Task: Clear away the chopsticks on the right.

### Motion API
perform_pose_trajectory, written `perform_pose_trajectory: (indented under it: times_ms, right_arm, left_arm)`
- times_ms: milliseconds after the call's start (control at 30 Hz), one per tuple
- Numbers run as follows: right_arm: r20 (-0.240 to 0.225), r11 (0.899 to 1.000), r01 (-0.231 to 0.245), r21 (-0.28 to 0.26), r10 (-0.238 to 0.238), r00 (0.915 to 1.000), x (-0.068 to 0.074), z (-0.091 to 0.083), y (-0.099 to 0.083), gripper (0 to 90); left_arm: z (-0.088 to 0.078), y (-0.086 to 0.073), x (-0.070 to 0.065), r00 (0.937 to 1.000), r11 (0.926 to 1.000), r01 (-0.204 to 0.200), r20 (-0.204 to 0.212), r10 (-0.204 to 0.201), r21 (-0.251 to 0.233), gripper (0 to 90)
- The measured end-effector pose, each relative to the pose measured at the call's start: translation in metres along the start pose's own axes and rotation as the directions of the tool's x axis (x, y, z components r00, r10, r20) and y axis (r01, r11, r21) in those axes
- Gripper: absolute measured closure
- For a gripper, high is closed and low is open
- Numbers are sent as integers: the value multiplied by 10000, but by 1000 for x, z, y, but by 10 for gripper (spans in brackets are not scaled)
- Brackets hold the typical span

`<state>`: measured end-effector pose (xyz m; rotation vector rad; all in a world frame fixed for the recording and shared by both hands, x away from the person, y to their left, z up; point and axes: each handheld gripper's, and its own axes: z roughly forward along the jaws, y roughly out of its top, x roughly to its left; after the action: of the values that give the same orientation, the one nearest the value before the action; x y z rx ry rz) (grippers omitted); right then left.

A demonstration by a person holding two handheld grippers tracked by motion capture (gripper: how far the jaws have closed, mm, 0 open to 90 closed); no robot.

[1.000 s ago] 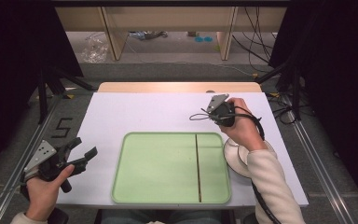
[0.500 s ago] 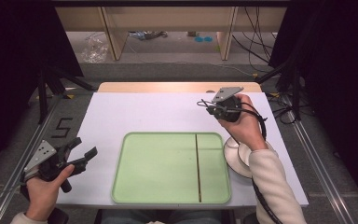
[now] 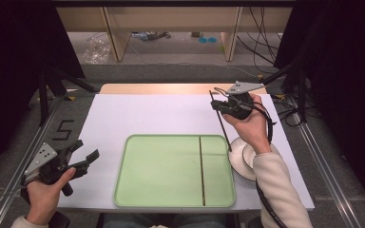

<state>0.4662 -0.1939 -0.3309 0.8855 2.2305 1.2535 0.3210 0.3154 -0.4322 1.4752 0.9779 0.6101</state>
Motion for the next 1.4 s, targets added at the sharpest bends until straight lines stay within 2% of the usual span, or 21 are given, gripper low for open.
perform_pose_trajectory:
  times_ms: [167, 200, 267, 300, 367, 433, 467, 533, 567, 600, 633, 667, 867, 1000, 1067, 1200, 1267, 1300, 1333, 1367, 1400]
  right_arm:
    - [305, 9958, -792, -461, 806, 9963, -4, -4, 0, 875]
    - [416, 9923, -1083, -601, 1109, 9930, -5, -4, -1, 875]
    - [250, 9825, -1602, -950, 1632, 9863, -6, -6, -1, 875]
    - [185, 9792, -1813, -911, 1837, 9828, -6, -7, -1, 875]
    - [382, 9766, -1872, -1057, 1921, 9806, -7, -7, -1, 875]
    - [357, 9686, -2292, -965, 2335, 9717, -6, -8, -1, 875]
    - [478, 9690, -2237, -1048, 2296, 9721, -7, -7, -2, 875]
    - [582, 9634, -2479, -1024, 2546, 9653, -7, -8, -2, 875]
    - [582, 9634, -2479, -1024, 2546, 9653, -7, -8, -2, 875]
    - [620, 9551, -2806, -953, 2870, 9559, -7, -9, -1, 875]
    - [592, 9540, -2828, -998, 2894, 9554, -8, -10, -2, 875]
    - [566, 9468, -3048, -1031, 3116, 9485, -7, -10, -1, 875]
    - [723, 9353, -3441, -824, 3500, 9340, -6, -10, 0, 875]
    - [766, 9221, -3823, -594, 3861, 9193, -5, -10, 1, 875]
    - [730, 9101, -4125, -400, 4144, 9072, -4, -10, 2, 875]
    - [825, 8981, -4397, -97, 4390, 8947, -2, -9, 3, 874]
    - [981, 8959, -4442, 38, 4418, 8918, -1, -8, 3, 874]
    - [1026, 8888, -4579, 190, 4538, 8852, 1, -8, 4, 874]
    - [1045, 8902, -4548, 257, 4501, 8869, 1, -6, 3, 874]
    - [1092, 8827, -4684, 390, 4622, 8800, 2, -6, 4, 874]
    - [1166, 8800, -4723, 502, 4645, 8779, 3, -4, 4, 874]
  left_arm:
    - [0, 0, 0, 10000, 10000, 2, -9, -2, 10, 209]
    - [0, 0, 0, 10000, 10000, 2, -10, -2, 5, 209]
    - [0, 0, 0, 10000, 10000, 12, -14, -12, -11, 210]
    - [0, 0, 0, 10000, 10000, 11, -11, -11, -14, 210]
    - [0, 0, 0, 10000, 10000, 9, -10, -9, -2, 209]
    - [0, 0, 0, 10000, 10000, -2, -3, 2, -14, 209]
    - [0, 0, 0, 10000, 10000, 6, -8, -6, -29, 209]
    - [0, 0, 0, 10000, 10000, -4, -9, 4, 4, 209]
    - [0, 0, 0, 10000, 10000, -4, -9, 4, 4, 209]
    - [0, 0, 0, 10000, 10000, 7, -4, -7, -17, 209]
    - [0, 0, 0, 10000, 10000, 12, -6, -12, -14, 209]
    - [0, 0, 0, 10000, 10000, 1, -8, -1, -2, 210]
    - [0, 0, 0, 10000, 10000, 9, -6, -9, -10, 209]
    - [0, 0, 0, 10000, 10000, 8, -5, -8, -8, 209]
    - [0, 0, 0, 10000, 10000, 4, -1, -4, -9, 210]
    - [0, 0, 0, 10000, 10000, 5, -10, -5, 4, 209]
    - [0, 0, 0, 10000, 10000, 7, -3, -7, -14, 209]
    - [0, 0, 0, 10000, 10000, 14, -4, -14, -21, 210]
    - [0, 0, 0, 10000, 10000, 11, -3, -11, -21, 209]
    - [0, 0, 0, 10000, 10000, 10, -4, -10, -18, 209]
    - [0, 0, 0, 10000, 10000, 15, -7, -15, -18, 209]
